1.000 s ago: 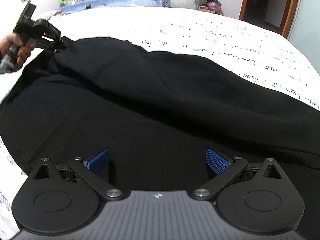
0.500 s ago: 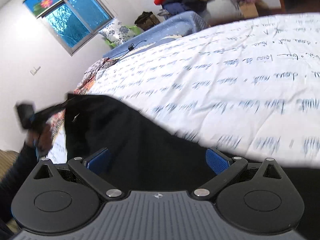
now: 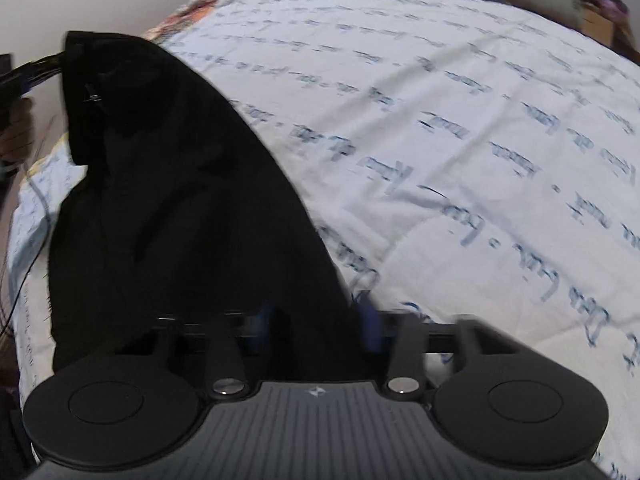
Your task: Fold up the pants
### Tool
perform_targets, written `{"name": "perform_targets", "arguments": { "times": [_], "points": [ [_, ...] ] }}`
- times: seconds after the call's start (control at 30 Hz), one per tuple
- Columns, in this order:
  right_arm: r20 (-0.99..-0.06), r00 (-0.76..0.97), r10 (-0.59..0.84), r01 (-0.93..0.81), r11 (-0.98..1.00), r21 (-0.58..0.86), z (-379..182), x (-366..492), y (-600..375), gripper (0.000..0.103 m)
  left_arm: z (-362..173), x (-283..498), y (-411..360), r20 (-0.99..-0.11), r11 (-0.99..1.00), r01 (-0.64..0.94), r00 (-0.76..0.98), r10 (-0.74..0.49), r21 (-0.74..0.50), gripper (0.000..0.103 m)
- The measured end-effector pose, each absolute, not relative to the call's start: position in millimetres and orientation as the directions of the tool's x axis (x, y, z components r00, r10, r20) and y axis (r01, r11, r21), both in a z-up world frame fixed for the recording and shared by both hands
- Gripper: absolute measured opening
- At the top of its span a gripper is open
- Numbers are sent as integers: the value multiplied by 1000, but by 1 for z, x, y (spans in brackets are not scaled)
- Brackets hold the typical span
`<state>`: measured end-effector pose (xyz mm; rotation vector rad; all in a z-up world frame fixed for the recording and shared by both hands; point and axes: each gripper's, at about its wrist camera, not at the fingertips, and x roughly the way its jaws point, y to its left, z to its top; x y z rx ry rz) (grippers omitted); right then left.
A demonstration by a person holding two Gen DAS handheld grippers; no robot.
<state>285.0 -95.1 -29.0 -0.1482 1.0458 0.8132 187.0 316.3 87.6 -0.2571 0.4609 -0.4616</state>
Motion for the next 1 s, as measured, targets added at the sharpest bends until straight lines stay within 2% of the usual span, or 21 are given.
{"name": "perform_targets", "arguments": {
  "times": [0.03,0.13,0.23,0.33,0.47,0.57,0.63,0.67,0.73,0.77,0.8,0.87,0.9,1.0],
  "points": [
    [-815,240,528,-668,699,257,-26,283,-93,8,86,187,317,-366,867,362,798,-478,-343,4],
    [-831,227,509,-689,686,232,-28,278,-85,5,86,186,322,-357,862,345,804,-475,-371,4],
    [-829,277,486,-690,701,180,-14,267,-84,4,87,178,329,-340,850,342,806,-484,-400,4],
    [-769,316,555,-718,670,188,22,234,-85,4,89,157,338,-317,831,356,802,-506,-427,4],
    [-724,240,646,-779,573,253,44,157,-82,4,72,109,358,-298,799,344,796,-526,-493,5],
    [-755,194,627,-767,577,282,12,108,-79,4,27,82,377,-378,785,223,780,-499,-578,14],
    [-779,197,595,-734,617,285,-14,96,-79,4,-1,70,388,-432,776,135,765,-477,-616,27],
    [-784,209,585,-717,637,284,-23,95,-79,4,-11,64,393,-446,764,99,761,-471,-638,29],
    [-775,237,586,-693,661,288,-32,95,-77,4,-23,54,404,-495,748,10,744,-449,-663,43],
    [-770,253,586,-682,672,287,-35,97,-75,4,-26,49,410,-531,741,-54,732,-427,-670,54],
    [-770,270,578,-679,681,273,-35,97,-72,4,-28,42,416,-550,729,-103,729,-408,-677,60],
    [-766,293,572,-682,686,252,-34,92,-68,4,-26,28,430,-536,697,-126,738,-410,-706,63],
    [-760,303,574,-680,689,250,-33,89,-68,4,-24,21,435,-532,680,-131,734,-423,-721,68],
    [-748,316,583,-680,689,250,-26,78,-75,4,-8,-5,445,-495,673,-117,770,-403,-730,70]
  ]
}}
